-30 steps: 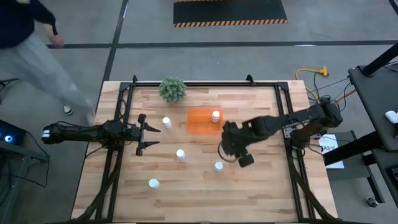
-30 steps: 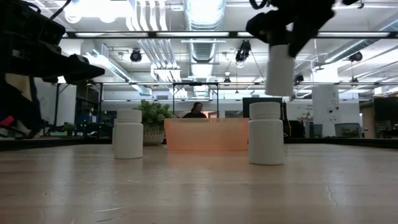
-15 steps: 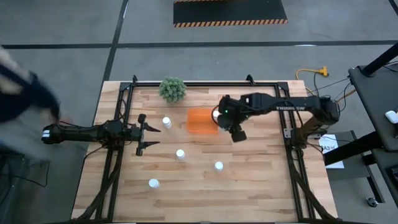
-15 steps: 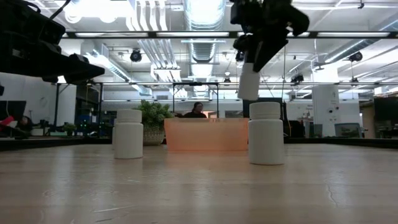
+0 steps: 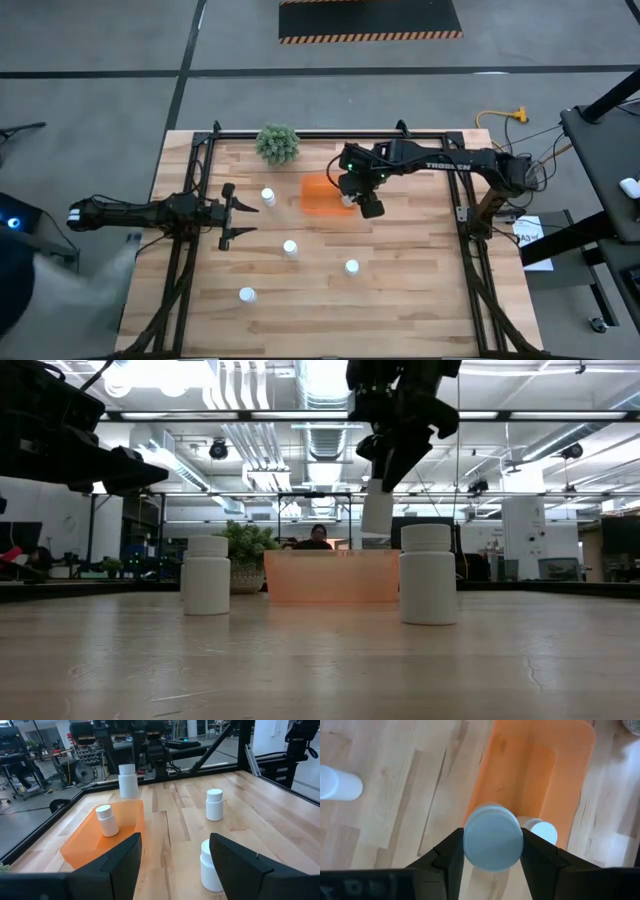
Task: Pick and place pill bottles into a basket
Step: Put the white pill bottle into the orange bin
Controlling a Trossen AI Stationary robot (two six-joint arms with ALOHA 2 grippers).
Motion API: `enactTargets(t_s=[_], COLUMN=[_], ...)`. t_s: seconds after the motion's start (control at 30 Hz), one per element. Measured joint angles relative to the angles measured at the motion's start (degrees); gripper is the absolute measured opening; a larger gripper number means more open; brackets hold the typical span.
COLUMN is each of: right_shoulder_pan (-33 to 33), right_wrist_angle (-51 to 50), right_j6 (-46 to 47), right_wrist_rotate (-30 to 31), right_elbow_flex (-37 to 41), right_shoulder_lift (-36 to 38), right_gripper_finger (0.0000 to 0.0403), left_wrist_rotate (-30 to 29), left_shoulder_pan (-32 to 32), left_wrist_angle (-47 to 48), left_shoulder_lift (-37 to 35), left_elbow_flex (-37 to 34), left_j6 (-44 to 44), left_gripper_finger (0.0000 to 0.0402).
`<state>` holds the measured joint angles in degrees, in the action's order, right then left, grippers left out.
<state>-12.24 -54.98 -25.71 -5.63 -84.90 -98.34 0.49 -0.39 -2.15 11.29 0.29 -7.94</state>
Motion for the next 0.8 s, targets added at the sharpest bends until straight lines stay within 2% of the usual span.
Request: enactTargets(t_s=[0.47,0.8], right_shoulder_pan=[-3.22,-3.7], right_wrist_angle=[0.04,1.77], right_j6=[-0.46,-1.16], right_wrist_rotate=[-0.51,-2.28], right_elbow_flex=[-0.02,0.06], right_shoulder_lift=[-1.38,-8.36], right_gripper_finger=[0.015,0.015], left_wrist_rotate=[-0.01,0.0], left_shoulder_pan=[0.0,0.0], left_wrist_angle=[0.05,0.08], left_shoulder_lift=[-0.02,-0.04], left_elbow_flex=[-0.01,0.0], left_j6=[0.0,0.0], left_gripper_finger=[0.0217,0.0217])
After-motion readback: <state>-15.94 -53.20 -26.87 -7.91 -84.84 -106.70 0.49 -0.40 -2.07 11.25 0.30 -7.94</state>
